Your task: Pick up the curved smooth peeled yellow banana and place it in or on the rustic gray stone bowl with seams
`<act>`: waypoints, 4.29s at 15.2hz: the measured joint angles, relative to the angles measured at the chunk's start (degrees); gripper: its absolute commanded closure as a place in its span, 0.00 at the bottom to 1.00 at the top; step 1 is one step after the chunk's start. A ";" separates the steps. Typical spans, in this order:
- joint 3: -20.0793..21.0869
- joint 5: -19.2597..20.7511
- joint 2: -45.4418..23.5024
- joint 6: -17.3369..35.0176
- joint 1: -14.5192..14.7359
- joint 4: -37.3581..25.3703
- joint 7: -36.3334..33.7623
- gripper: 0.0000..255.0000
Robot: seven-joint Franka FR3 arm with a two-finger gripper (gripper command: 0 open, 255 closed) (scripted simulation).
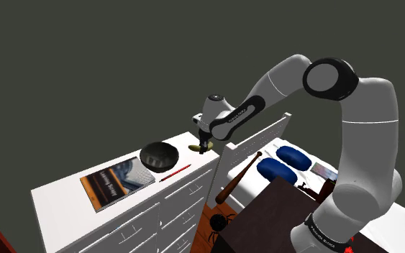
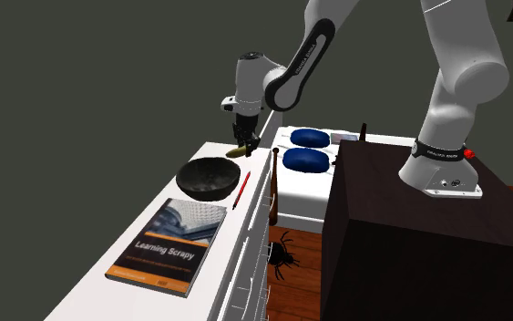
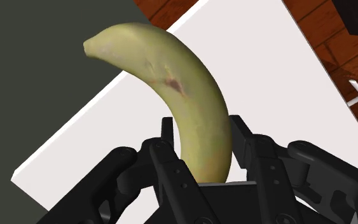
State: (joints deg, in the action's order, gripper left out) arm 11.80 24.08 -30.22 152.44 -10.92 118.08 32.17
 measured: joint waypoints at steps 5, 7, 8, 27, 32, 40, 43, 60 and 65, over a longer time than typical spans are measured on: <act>0.00 0.00 -0.01 0.00 0.00 -0.01 0.00 1.00; 0.38 -0.44 0.80 -0.70 -0.25 0.11 0.36 1.00; 0.61 -0.72 1.31 -1.12 -0.42 0.19 0.62 1.00; 4.96 -7.61 12.38 -11.59 -3.51 0.28 6.35 1.00; 5.71 -9.45 15.04 -14.86 -4.04 -0.56 7.86 1.00; 7.76 -8.44 14.74 -17.96 0.48 -2.98 1.33 1.00; 8.61 -7.07 12.61 -19.56 3.61 -5.94 -3.09 1.00; 10.29 -1.17 0.49 -25.73 17.56 -20.78 -19.32 1.00; 9.56 0.09 -1.44 -22.97 18.00 -19.79 -20.48 1.00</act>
State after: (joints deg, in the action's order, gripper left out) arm 21.36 24.17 -31.67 129.47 7.08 98.29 11.69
